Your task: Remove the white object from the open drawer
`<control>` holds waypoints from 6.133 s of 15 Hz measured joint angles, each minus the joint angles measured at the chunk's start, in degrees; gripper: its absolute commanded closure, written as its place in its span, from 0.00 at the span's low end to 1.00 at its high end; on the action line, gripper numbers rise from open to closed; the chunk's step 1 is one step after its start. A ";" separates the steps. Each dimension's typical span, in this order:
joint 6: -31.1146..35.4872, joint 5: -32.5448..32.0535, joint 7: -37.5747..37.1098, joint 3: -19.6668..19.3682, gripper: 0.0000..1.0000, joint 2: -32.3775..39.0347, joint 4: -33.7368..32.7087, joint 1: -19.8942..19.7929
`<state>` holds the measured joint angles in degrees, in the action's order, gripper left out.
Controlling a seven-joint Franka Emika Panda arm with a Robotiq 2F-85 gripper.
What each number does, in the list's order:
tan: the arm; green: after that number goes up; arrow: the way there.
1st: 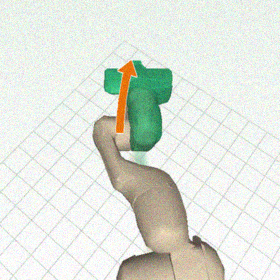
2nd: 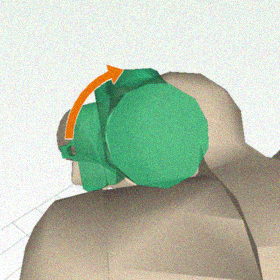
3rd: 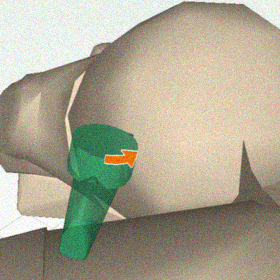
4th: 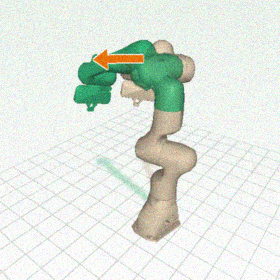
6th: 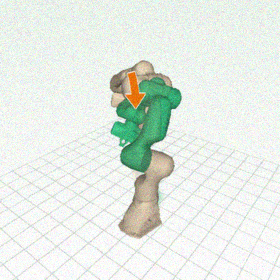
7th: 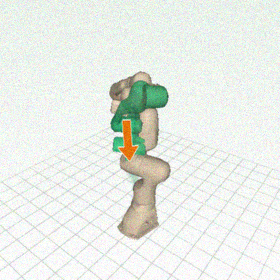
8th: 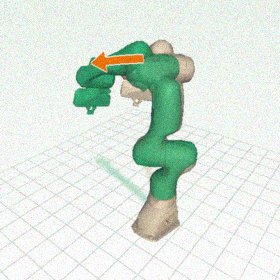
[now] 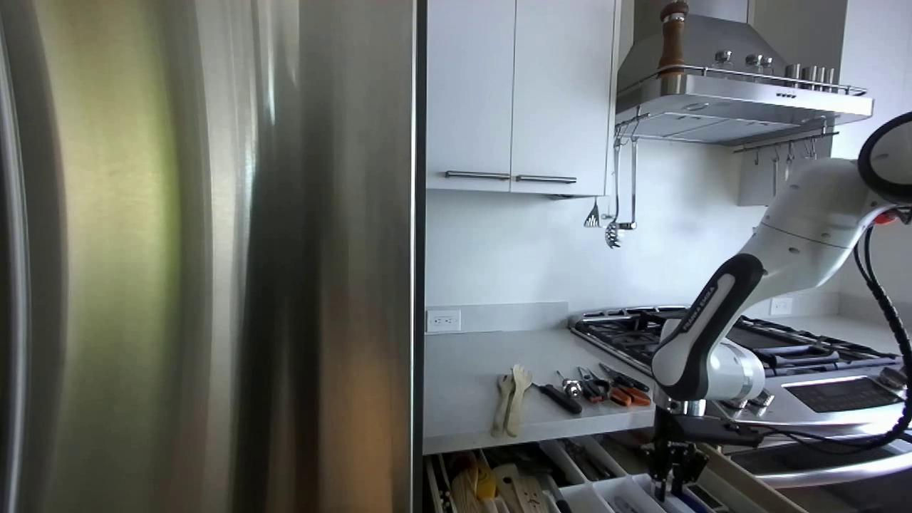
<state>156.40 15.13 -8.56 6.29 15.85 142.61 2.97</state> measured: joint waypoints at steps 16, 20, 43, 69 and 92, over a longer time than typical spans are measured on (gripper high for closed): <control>-37.66 16.42 41.57 -0.57 0.92 -23.27 0.09 0.99; -39.64 16.51 51.62 -0.84 0.92 -26.44 -0.07 2.99; -40.29 -16.46 52.92 0.72 0.92 -2.46 -40.54 4.53; -41.68 -28.66 78.23 1.31 0.92 27.56 -78.25 2.75; -43.14 -22.80 84.21 3.11 0.07 41.43 -95.08 2.19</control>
<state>113.26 -7.67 75.65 9.39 57.27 47.53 5.15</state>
